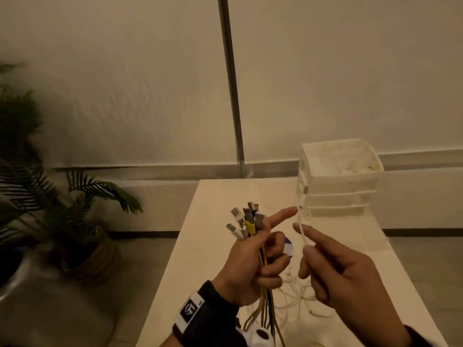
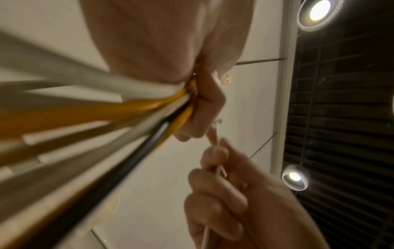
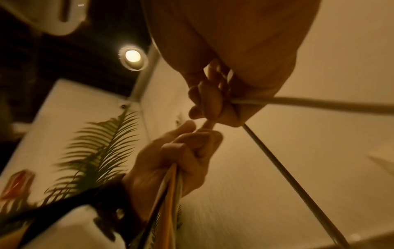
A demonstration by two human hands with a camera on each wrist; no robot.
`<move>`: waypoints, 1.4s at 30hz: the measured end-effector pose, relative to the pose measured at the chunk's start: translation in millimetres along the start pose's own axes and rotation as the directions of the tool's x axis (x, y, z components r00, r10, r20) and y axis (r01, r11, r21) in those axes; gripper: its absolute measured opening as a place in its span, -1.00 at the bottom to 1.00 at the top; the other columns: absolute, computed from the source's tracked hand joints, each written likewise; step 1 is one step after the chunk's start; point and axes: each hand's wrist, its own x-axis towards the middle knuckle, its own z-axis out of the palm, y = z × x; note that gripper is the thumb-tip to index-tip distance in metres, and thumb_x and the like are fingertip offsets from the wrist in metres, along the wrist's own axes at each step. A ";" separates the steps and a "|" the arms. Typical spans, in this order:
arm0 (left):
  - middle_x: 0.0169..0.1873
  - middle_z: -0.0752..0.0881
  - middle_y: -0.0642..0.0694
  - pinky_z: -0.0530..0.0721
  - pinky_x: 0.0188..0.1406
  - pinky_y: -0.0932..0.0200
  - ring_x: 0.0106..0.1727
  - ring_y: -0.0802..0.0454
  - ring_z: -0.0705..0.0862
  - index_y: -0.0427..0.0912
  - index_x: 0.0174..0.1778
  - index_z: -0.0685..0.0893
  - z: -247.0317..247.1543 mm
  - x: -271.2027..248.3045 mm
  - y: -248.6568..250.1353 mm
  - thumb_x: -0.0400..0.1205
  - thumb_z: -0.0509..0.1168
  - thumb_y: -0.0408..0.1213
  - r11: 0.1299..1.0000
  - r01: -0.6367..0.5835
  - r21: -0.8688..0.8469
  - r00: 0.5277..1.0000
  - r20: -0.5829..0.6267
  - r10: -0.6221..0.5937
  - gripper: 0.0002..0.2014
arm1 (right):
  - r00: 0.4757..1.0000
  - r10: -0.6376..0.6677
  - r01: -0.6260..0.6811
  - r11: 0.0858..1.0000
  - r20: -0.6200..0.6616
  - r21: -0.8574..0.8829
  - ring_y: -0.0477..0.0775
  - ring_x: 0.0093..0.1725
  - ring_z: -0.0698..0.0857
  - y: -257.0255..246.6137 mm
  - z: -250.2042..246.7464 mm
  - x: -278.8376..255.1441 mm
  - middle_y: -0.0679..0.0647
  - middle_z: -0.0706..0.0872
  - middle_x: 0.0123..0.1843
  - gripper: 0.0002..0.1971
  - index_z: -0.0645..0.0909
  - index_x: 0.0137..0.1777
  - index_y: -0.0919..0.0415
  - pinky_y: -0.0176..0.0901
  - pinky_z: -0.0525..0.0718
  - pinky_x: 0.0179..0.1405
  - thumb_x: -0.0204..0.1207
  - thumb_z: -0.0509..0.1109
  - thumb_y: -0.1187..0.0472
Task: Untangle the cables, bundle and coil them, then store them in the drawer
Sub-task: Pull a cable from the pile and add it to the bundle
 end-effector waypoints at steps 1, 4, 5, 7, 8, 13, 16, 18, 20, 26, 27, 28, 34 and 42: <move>-0.42 0.21 -0.02 0.17 -0.72 0.42 -0.58 0.17 0.12 0.07 0.52 0.51 2.2 0.9 -0.5 0.65 0.18 0.13 1.000 0.002 -0.007 1.000 0.015 -0.001 -0.48 | 0.998 -0.062 0.062 0.994 0.008 -0.092 -0.15 -0.58 0.46 -4.0 7.5 -1.9 0.14 0.69 -0.42 -0.54 0.71 0.12 -0.38 -0.36 0.46 -0.55 0.57 0.34 0.33; -0.55 0.36 0.03 0.16 -0.73 0.38 -0.62 0.23 0.27 0.17 0.54 0.47 5.4 0.9 -2.4 0.58 0.31 0.18 1.000 0.003 -0.029 0.998 0.067 -0.001 -0.42 | 0.983 -0.175 0.182 0.946 0.049 -0.269 -0.26 -0.52 0.62 -11.4 23.4 -4.7 -0.21 0.71 -0.49 -0.44 0.57 0.16 -0.54 -0.61 0.47 -0.45 0.54 0.36 0.32; -0.57 0.38 0.03 0.16 -0.72 0.38 -0.62 0.24 0.30 0.19 0.55 0.46 5.4 -0.2 -2.5 0.56 0.34 0.20 0.999 0.001 -0.038 0.997 0.078 0.002 -0.39 | 0.979 -0.196 0.204 0.930 0.056 -0.305 -0.30 -0.49 0.66 -11.7 26.2 -5.3 -0.26 0.71 -0.50 -0.41 0.55 0.16 -0.57 -0.63 0.47 -0.43 0.54 0.35 0.33; -0.56 0.37 0.01 0.22 -0.73 0.41 -0.61 0.24 0.30 0.21 0.55 0.45 3.4 -2.8 -1.8 0.56 0.34 0.20 0.999 -0.011 -0.041 0.996 0.086 0.014 -0.39 | 0.974 -0.221 0.224 0.910 0.048 -0.350 -0.29 -0.49 0.64 -8.6 28.0 -5.5 -0.31 0.68 -0.52 -0.41 0.52 0.19 -0.51 -0.64 0.46 -0.44 0.55 0.36 0.36; -0.54 0.34 0.00 0.25 -0.73 0.42 -0.60 0.24 0.29 0.21 0.55 0.45 2.0 -4.2 -1.2 0.57 0.33 0.19 0.999 -0.019 -0.035 0.996 0.086 0.022 -0.41 | 0.973 -0.225 0.226 0.903 0.046 -0.366 -0.27 -0.49 0.63 -6.1 28.4 -5.1 -0.32 0.68 -0.52 -0.44 0.52 0.18 -0.47 -0.62 0.46 -0.44 0.56 0.36 0.36; -0.43 0.17 -0.12 0.25 -0.72 0.40 -0.59 0.22 0.24 0.16 0.54 0.48 0.2 -9.4 0.4 0.53 0.39 0.18 0.998 -0.058 0.015 0.997 0.055 0.057 -0.37 | 0.955 -0.277 0.295 0.862 0.106 -0.412 -0.32 -0.36 0.69 4.9 31.3 -3.0 -0.31 0.77 -0.37 -0.53 0.60 0.18 -0.37 -0.62 0.50 -0.30 0.57 0.35 0.35; -0.47 0.28 -0.01 0.17 -0.69 0.34 -0.62 0.20 0.22 0.02 0.43 0.62 1.7 -7.7 -2.3 0.61 0.37 0.05 0.988 -0.106 0.114 0.994 -0.026 0.109 -0.53 | 0.924 -0.338 0.379 0.747 0.179 -0.546 -0.37 -0.33 0.69 9.9 32.0 0.6 -0.28 0.76 -0.30 -0.74 0.75 -0.08 -0.13 -0.67 0.46 -0.32 0.58 0.33 0.28; -0.53 0.39 0.03 0.19 -0.67 0.32 -0.62 0.18 0.24 -0.15 0.27 0.71 5.2 -6.5 -4.1 0.63 0.31 0.01 0.970 -0.137 0.200 0.979 -0.124 0.164 -0.61 | 0.908 -0.369 0.409 0.672 0.199 -0.617 -0.33 -0.33 0.66 12.8 31.2 2.6 -0.24 0.73 -0.31 -0.80 0.71 -0.11 -0.10 -0.63 0.44 -0.34 0.56 0.30 0.21; -0.47 0.50 -0.06 0.36 -0.65 0.30 -0.58 0.12 0.38 -0.31 0.01 0.73 6.7 -7.2 -0.6 0.58 0.24 -0.04 0.944 -0.197 0.264 0.938 -0.229 0.260 -0.62 | 0.911 -0.362 0.403 0.681 0.197 -0.612 -0.28 -0.30 0.66 15.6 29.2 1.5 -0.30 0.71 -0.31 -0.76 0.73 0.11 -0.15 -0.56 0.48 -0.32 0.58 0.30 0.16; -0.50 0.51 -0.12 0.71 -0.45 0.09 -0.49 -0.02 0.60 -0.17 -0.37 0.37 -29.1 -23.0 50.7 0.76 0.00 -0.05 0.903 -0.429 0.033 0.853 -0.313 0.417 -0.59 | 0.940 0.012 0.146 0.888 0.340 -0.436 -0.20 -0.42 0.61 33.0 -0.8 -4.4 -0.06 0.67 -0.44 -0.75 0.76 0.16 -0.15 -0.38 0.57 -0.29 0.62 0.35 0.18; -0.57 0.39 -0.04 0.52 -0.64 0.25 -0.61 0.10 0.40 -0.13 -0.38 0.34 -35.8 -29.4 62.3 0.76 -0.01 0.01 0.894 -0.448 0.021 0.851 -0.298 0.433 -0.57 | 0.923 0.092 0.082 0.902 0.374 -0.424 -0.21 -0.43 0.57 36.7 -9.7 -1.8 -0.07 0.64 -0.47 -0.79 0.79 0.09 -0.02 -0.36 0.54 -0.31 0.62 0.35 0.21; -0.59 0.30 0.01 0.29 -0.73 0.33 -0.65 0.15 0.21 -0.11 -0.38 0.34 -40.9 -35.1 72.3 0.77 -0.03 0.06 0.890 -0.455 0.037 0.848 -0.287 0.445 -0.55 | 0.907 0.155 0.027 0.907 0.392 -0.420 -0.20 -0.43 0.55 39.8 -18.4 1.9 -0.10 0.63 -0.47 -0.81 0.80 0.03 0.07 -0.33 0.52 -0.33 0.63 0.34 0.24; -0.58 0.23 0.02 0.07 -0.68 0.32 -0.60 0.11 0.07 -0.13 -0.25 0.61 -48.1 -56.2 83.5 0.74 0.05 -0.05 0.835 -0.375 0.403 0.814 -0.289 0.505 -0.63 | 0.912 0.262 -0.091 0.879 0.315 -0.467 0.00 -0.44 0.46 44.6 -31.8 25.4 -0.03 0.48 -0.48 -0.74 0.65 -0.26 0.18 -0.07 0.46 -0.36 0.61 0.31 0.07; -0.69 0.53 0.27 0.26 -0.57 0.39 -0.62 0.24 0.39 0.18 -0.61 0.57 -2.1 -19.8 10.6 0.61 0.21 -0.54 0.307 -0.016 0.952 0.944 -0.087 0.319 -0.43 | 0.937 0.195 -0.099 0.944 0.291 -0.314 0.00 -0.55 0.37 18.0 3.9 42.5 -0.02 0.43 -0.54 -0.71 0.64 -0.23 0.32 -0.20 0.39 -0.53 0.68 0.23 0.24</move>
